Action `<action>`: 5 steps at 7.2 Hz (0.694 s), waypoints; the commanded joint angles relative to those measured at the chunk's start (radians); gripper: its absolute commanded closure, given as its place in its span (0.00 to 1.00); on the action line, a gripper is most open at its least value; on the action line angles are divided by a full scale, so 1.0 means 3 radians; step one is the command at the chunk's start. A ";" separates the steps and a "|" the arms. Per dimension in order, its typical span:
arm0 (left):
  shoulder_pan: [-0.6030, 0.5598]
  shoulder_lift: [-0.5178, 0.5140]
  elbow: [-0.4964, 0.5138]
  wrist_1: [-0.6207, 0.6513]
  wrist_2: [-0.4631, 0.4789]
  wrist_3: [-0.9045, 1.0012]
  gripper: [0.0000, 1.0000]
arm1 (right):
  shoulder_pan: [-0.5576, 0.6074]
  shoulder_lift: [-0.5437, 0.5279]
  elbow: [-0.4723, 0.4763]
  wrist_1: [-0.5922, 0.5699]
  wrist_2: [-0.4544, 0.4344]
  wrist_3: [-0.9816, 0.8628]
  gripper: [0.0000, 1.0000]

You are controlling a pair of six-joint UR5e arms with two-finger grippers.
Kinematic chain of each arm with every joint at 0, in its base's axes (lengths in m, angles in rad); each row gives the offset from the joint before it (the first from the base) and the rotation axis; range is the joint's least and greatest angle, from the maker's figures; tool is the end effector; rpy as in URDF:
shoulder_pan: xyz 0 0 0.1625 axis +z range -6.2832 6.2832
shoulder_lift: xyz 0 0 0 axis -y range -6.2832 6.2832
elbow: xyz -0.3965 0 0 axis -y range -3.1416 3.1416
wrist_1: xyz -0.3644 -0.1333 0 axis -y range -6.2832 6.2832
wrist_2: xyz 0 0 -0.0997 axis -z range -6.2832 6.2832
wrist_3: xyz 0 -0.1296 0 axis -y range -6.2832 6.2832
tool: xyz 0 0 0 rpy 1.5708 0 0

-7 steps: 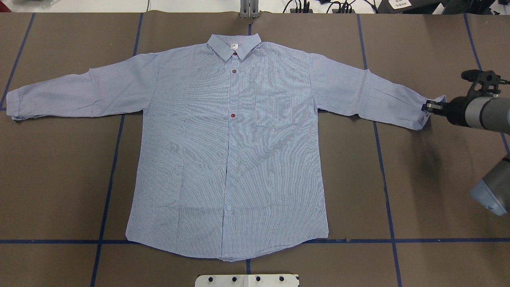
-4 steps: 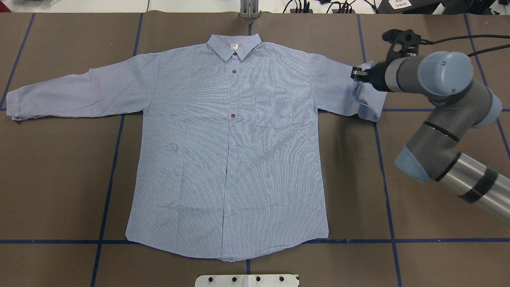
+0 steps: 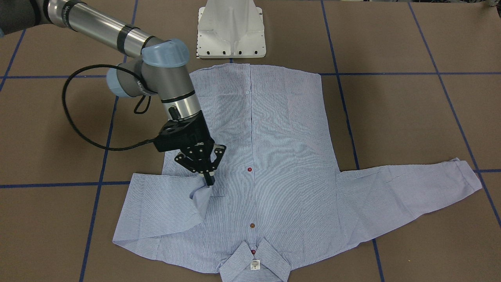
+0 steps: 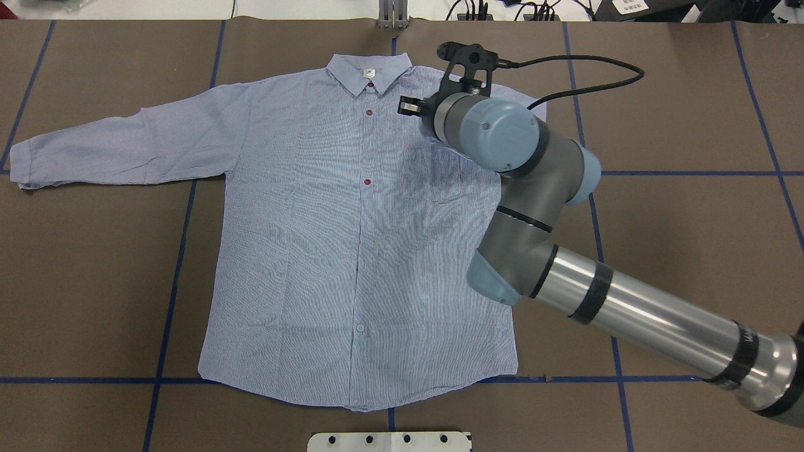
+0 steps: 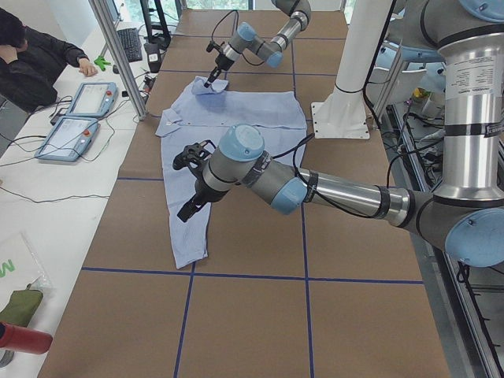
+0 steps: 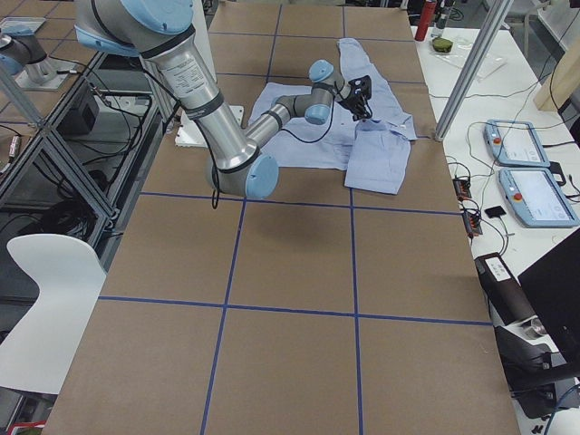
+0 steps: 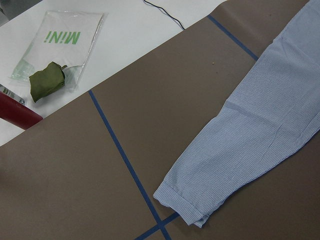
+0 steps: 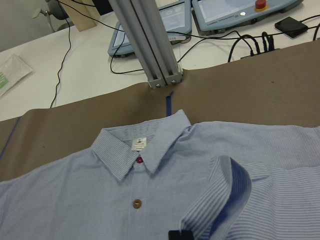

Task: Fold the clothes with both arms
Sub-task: 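Carry the grasped sleeve with the right gripper across the shirt front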

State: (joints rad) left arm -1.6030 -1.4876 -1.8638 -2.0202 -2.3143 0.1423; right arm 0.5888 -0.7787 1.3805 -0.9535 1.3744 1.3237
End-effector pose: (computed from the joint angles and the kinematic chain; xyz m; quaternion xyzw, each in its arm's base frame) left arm -0.0604 -0.4590 0.4961 0.3304 0.3161 0.1659 0.8737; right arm -0.5242 -0.5408 0.1849 0.3047 -0.4881 0.1940 0.7945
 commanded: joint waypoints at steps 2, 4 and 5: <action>0.0000 0.0004 0.0000 0.0000 0.0004 -0.0004 0.00 | -0.0341 0.0952 -0.0984 0.0003 -0.0342 0.0128 1.00; 0.0000 0.0004 0.0000 0.0000 0.0004 -0.0004 0.00 | -0.0469 0.1036 -0.1063 -0.0007 -0.0388 0.0118 1.00; 0.0000 0.0004 0.0000 0.0000 0.0004 -0.0004 0.00 | -0.0500 0.1239 -0.1316 -0.0012 -0.0399 0.0113 1.00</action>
State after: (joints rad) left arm -1.6030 -1.4865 -1.8638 -2.0202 -2.3132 0.1411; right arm 0.4542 -0.4632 1.0536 -0.9554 1.2618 1.3590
